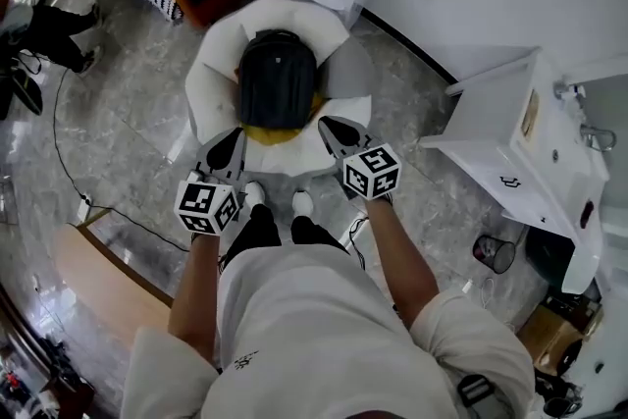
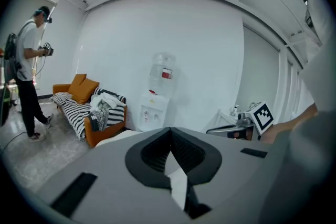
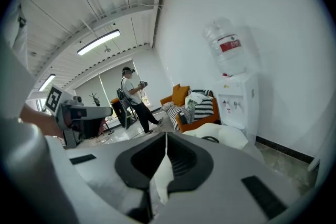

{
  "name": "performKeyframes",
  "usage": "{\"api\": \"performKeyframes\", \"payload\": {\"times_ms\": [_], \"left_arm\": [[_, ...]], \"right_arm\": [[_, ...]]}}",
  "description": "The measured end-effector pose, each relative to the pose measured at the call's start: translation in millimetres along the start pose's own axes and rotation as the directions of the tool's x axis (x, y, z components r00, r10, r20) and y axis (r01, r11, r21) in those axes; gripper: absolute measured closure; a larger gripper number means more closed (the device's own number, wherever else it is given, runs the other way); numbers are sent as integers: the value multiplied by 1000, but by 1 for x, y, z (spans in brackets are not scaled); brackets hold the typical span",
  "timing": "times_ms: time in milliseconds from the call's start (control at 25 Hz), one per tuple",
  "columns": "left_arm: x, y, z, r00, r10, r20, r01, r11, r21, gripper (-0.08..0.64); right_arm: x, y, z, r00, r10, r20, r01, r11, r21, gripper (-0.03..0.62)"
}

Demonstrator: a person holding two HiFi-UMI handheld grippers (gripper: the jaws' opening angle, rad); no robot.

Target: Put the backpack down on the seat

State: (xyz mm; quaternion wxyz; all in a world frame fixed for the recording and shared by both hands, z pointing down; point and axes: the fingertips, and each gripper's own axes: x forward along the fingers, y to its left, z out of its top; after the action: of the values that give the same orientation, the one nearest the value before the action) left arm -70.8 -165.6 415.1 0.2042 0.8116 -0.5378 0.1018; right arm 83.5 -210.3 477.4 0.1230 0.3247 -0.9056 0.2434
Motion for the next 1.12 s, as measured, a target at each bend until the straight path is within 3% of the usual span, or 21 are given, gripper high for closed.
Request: {"api": "performKeyframes", "payload": {"times_ms": [160, 320, 680, 1120], "left_arm": [[-28, -15, 8, 999, 25, 36, -24, 1000, -13, 546], [-56, -21, 8, 998, 49, 50, -49, 999, -8, 546], [-98, -15, 25, 990, 51, 132, -50, 999, -12, 546], [-151, -27, 11, 987, -64, 146, 59, 997, 42, 546]], "right_arm": [[-30, 8, 13, 999, -2, 42, 1, 1000, 14, 561], [-46, 22, 9, 998, 46, 46, -48, 998, 51, 561], [-74, 60, 24, 996, 27, 89, -26, 1000, -4, 561], [-103, 142, 27, 992, -27, 126, 35, 998, -60, 561]]}}
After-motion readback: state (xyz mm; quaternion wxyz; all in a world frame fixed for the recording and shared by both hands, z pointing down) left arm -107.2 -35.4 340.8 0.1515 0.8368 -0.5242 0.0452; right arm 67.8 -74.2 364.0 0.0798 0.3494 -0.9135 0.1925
